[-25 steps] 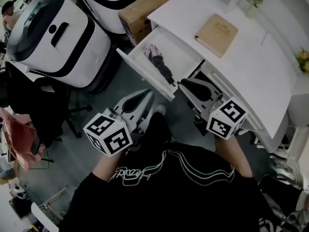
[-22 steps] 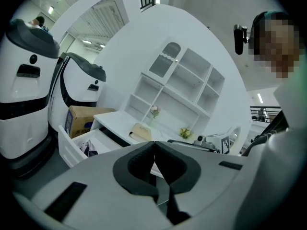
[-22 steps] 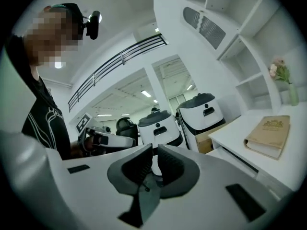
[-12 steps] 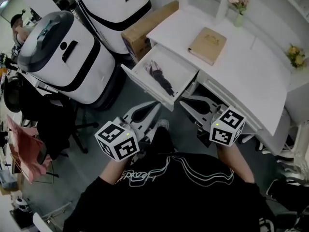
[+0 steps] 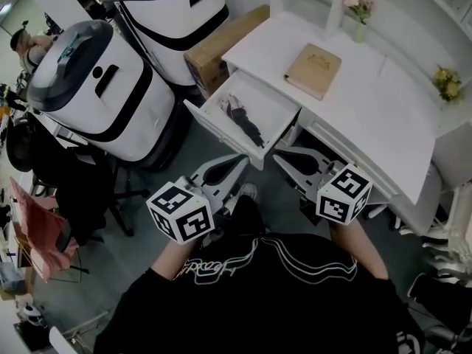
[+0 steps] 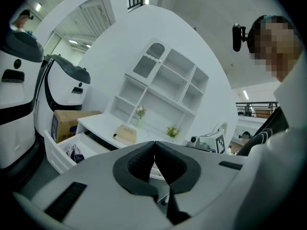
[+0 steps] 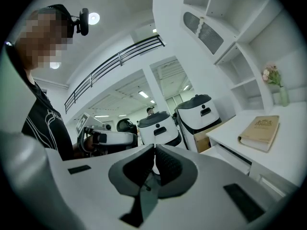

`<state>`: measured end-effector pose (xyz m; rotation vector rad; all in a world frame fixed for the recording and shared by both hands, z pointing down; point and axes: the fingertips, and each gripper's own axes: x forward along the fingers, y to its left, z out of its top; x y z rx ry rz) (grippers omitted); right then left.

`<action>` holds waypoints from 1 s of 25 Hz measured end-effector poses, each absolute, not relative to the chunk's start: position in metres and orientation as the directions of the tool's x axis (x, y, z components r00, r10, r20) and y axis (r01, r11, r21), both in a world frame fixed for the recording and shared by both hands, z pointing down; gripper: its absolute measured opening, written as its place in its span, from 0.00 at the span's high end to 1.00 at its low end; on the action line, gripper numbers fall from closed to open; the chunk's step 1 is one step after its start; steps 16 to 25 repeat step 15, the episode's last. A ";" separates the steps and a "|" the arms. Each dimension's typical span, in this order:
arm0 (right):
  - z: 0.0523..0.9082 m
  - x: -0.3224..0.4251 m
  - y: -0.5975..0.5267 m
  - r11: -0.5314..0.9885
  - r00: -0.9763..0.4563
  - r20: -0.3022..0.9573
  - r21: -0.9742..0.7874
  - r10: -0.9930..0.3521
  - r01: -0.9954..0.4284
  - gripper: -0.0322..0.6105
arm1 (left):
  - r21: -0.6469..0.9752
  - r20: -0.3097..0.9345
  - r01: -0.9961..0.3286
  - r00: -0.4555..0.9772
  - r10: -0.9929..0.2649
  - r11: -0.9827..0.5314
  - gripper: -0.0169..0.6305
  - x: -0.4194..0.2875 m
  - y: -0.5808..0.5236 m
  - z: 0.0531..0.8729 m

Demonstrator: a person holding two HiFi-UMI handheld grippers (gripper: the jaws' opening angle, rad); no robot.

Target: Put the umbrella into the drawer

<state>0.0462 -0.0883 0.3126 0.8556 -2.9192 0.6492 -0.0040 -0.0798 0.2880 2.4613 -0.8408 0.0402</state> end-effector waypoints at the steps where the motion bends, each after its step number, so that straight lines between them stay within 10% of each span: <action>1: 0.312 0.046 -0.088 0.761 -0.847 0.145 -0.382 -0.511 -0.525 0.88 | 0.485 0.193 -0.574 0.806 -0.560 -0.659 0.94 -0.004 -0.080 0.288; 25: 0.297 0.050 -0.080 0.763 -0.841 0.133 -0.364 -0.525 -0.534 0.88 | 0.469 0.188 -0.582 0.801 -0.568 -0.665 0.94 -0.008 -0.075 0.276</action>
